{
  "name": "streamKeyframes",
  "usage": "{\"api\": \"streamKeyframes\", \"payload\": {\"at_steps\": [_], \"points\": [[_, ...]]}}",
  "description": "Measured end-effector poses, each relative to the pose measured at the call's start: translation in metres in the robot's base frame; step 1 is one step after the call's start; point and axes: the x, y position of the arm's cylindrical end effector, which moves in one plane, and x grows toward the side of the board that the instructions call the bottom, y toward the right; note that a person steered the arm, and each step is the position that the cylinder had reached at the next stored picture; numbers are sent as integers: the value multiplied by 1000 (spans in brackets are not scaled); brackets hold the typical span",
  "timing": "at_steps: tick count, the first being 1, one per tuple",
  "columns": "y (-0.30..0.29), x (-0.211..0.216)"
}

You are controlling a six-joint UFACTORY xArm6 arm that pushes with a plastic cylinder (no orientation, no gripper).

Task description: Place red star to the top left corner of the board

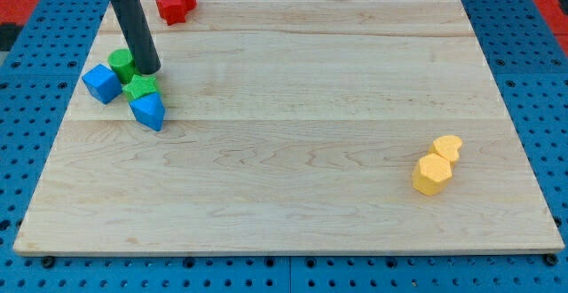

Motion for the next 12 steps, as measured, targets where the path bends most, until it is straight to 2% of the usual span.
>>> {"api": "streamKeyframes", "payload": {"at_steps": [1,2,5,9,10,12], "points": [[41,-51],[73,-163],[58,-162],[7,-114],[9,-129],[-44,-132]]}}
